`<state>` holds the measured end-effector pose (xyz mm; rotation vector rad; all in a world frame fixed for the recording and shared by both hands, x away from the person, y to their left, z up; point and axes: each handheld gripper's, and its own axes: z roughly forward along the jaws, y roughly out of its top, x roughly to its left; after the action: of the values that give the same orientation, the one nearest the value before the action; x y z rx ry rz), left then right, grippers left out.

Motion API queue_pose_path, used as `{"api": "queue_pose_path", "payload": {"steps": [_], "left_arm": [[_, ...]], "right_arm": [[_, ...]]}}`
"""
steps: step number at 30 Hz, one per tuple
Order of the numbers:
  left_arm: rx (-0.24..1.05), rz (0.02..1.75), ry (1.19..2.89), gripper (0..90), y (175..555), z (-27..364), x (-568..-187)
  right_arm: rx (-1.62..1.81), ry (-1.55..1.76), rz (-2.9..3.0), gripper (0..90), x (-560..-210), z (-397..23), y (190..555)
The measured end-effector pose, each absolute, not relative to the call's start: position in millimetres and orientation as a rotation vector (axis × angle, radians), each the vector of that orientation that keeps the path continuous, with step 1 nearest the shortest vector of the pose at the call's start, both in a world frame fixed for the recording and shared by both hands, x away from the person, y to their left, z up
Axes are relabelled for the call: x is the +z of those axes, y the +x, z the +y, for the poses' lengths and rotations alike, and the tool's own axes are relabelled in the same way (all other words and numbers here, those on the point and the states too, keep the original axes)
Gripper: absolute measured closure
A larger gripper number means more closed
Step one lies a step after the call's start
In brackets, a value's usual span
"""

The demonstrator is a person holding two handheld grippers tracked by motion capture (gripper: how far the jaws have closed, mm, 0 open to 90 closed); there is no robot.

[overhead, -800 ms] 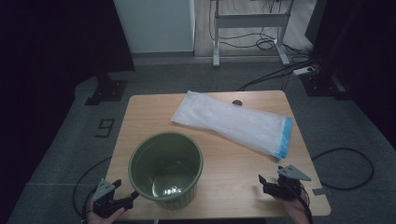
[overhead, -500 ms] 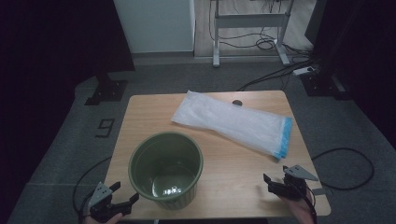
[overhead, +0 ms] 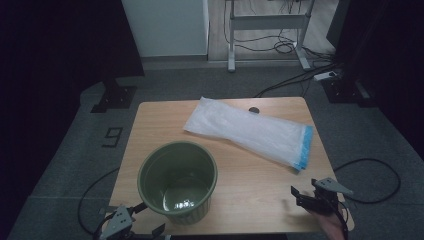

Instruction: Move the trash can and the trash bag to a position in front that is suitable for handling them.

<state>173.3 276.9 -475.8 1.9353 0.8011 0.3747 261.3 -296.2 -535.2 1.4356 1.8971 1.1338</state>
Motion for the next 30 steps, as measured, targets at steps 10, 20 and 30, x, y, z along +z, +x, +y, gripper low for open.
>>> {"api": "queue_pose_path", "payload": {"steps": [10, 20, 30], "left_arm": [[0.379, 0.742, 1.985, 8.8, 193.0, 251.3, -471.6], [0.353, 0.71, 2.003, 9.4, 220.7, 226.7, -470.2], [0.398, 0.752, 1.993, 12.1, 245.8, 204.5, -472.1]], "right_arm": [[1.146, 1.383, 1.939, 13.0, -535.8, -291.9, 258.6], [1.162, 1.371, 1.931, 13.1, -535.4, -298.6, 253.8], [1.147, 1.36, 1.943, 13.2, -536.1, -296.9, 253.1]]}}
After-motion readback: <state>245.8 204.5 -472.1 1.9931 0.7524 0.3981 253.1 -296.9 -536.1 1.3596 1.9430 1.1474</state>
